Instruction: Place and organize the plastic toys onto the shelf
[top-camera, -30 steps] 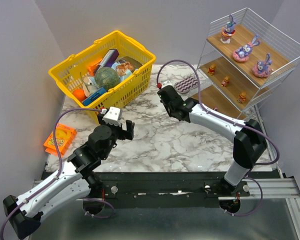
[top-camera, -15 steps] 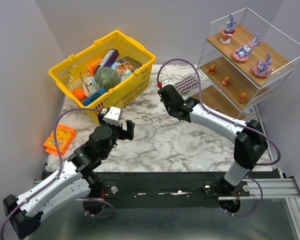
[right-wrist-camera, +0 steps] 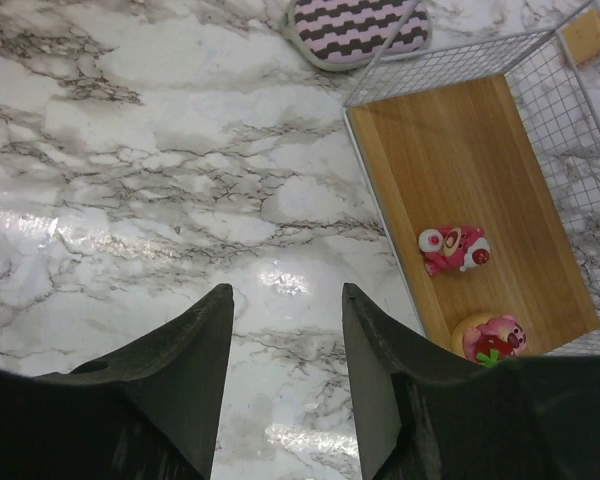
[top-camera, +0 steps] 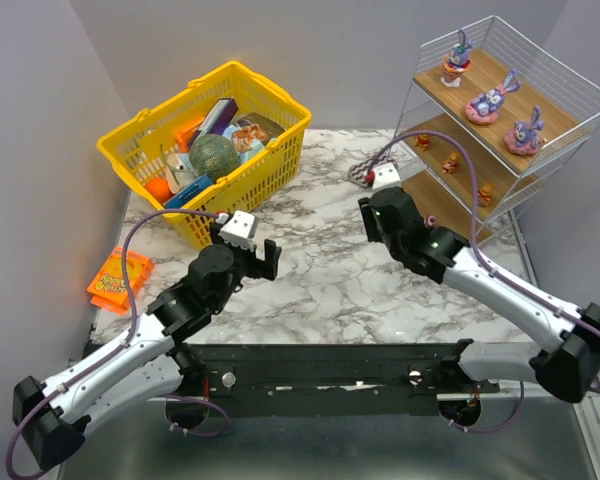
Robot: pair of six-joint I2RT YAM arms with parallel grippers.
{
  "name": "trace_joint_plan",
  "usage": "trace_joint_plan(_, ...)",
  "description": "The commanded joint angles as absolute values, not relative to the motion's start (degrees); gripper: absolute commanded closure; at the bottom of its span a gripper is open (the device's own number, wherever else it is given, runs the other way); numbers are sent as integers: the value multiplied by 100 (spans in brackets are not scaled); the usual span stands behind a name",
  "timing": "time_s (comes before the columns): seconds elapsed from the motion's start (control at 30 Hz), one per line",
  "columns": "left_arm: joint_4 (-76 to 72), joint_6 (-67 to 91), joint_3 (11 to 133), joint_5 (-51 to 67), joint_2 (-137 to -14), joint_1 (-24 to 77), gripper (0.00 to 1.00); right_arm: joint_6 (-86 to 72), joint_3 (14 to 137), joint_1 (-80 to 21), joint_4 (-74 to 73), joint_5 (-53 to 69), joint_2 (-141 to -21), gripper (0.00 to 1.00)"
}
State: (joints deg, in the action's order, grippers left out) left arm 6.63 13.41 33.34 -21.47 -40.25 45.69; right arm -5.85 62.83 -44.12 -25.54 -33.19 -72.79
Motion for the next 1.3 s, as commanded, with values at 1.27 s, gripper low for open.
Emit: trace_joint_plan(1.27, -2716, 1512, 10720, 976, -13137, 4043, 8, -5422, 5414, -4131, -6617, -3182, -3973, 28)
